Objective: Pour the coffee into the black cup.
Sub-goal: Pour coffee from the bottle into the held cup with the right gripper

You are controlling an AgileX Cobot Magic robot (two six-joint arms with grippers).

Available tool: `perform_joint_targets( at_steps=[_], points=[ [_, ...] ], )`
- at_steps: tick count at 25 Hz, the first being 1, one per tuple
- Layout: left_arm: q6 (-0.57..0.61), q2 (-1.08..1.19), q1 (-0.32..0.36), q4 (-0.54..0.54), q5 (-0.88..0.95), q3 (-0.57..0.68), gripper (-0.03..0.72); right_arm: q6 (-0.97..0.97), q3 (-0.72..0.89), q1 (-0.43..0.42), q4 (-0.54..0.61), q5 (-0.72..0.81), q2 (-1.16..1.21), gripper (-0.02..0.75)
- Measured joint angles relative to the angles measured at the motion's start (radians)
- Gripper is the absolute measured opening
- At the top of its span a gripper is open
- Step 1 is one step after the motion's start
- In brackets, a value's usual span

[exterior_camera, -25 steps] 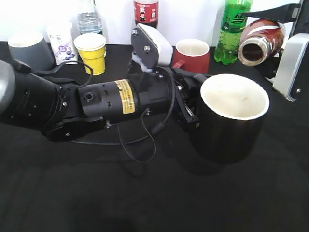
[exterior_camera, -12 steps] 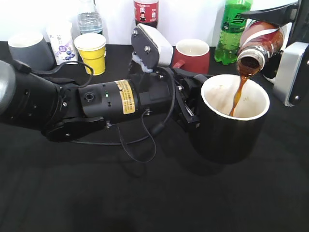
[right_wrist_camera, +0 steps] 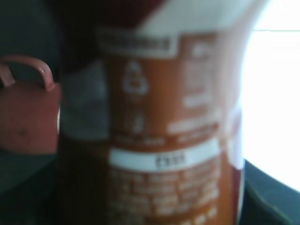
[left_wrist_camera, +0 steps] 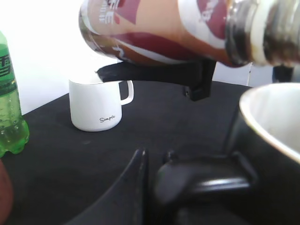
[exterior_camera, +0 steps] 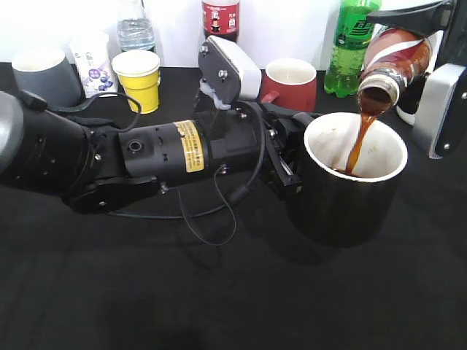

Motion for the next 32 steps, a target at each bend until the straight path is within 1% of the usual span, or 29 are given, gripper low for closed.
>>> perform_joint_targets(
  at_steps=[5, 14, 32],
  points=[
    [0.0, 0.0, 0.0, 0.0, 0.017, 0.0, 0.06, -0.039, 0.0, 0.0, 0.027, -0.004, 0.0, 0.531],
    [0.0, 0.0, 0.0, 0.0, 0.066, 0.0, 0.06, -0.072, 0.0, 0.0, 0.028, -0.006, 0.0, 0.531],
    [0.001, 0.0, 0.0, 0.001, 0.073, 0.0, 0.06, -0.152, 0.0, 0.0, 0.036, -0.012, 0.0, 0.531]
  ],
)
